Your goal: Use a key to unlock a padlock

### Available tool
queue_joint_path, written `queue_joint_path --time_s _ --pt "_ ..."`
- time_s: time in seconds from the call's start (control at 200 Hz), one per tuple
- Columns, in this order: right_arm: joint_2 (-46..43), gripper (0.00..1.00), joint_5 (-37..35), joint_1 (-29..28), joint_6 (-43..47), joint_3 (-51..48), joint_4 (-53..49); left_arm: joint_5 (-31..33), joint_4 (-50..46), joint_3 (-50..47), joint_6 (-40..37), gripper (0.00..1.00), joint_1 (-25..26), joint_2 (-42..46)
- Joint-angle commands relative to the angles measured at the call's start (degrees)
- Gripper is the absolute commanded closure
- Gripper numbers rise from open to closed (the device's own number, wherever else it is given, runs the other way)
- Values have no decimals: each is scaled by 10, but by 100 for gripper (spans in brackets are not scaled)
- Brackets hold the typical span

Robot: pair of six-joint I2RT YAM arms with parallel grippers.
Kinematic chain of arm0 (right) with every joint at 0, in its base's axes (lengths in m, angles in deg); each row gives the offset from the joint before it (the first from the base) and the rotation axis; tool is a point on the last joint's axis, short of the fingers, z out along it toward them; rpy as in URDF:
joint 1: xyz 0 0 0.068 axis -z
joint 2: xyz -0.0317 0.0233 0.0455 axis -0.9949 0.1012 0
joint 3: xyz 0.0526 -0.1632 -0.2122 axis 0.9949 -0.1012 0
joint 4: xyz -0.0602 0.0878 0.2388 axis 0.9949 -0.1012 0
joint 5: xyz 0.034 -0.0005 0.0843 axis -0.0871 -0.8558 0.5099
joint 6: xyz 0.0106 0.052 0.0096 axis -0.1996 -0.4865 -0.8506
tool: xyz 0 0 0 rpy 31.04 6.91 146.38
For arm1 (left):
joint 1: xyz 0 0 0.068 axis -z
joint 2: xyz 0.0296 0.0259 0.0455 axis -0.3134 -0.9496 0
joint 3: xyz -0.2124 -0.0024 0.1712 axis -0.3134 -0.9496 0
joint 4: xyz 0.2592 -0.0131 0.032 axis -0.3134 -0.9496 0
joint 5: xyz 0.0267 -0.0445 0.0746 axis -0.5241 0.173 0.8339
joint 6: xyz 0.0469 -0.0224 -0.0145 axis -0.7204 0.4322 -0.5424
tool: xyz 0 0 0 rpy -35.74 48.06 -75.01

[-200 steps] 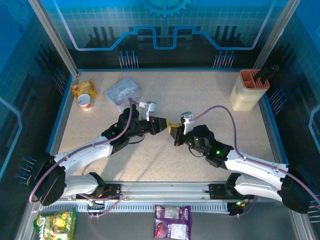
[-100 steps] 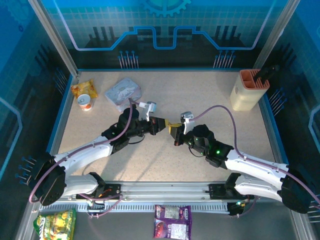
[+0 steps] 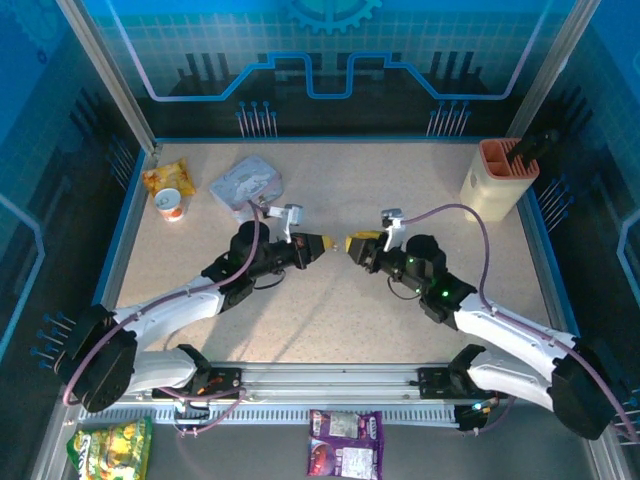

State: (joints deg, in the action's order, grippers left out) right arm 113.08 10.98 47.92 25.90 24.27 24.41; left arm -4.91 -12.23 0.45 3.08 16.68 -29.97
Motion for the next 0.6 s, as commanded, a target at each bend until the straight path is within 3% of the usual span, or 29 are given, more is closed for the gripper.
queue_joint_path --time_s 0.0,0.36,0.59 --pt "26 60 118 35 -88 -40 151 -20 74 -12 21 100 -13 -6" --pt "219 55 229 65 -249 -71 548 -66 107 -10 20 100 -14 -15" --pt "245 59 257 63 -253 -55 551 -67 106 -8 21 100 -14 -12"
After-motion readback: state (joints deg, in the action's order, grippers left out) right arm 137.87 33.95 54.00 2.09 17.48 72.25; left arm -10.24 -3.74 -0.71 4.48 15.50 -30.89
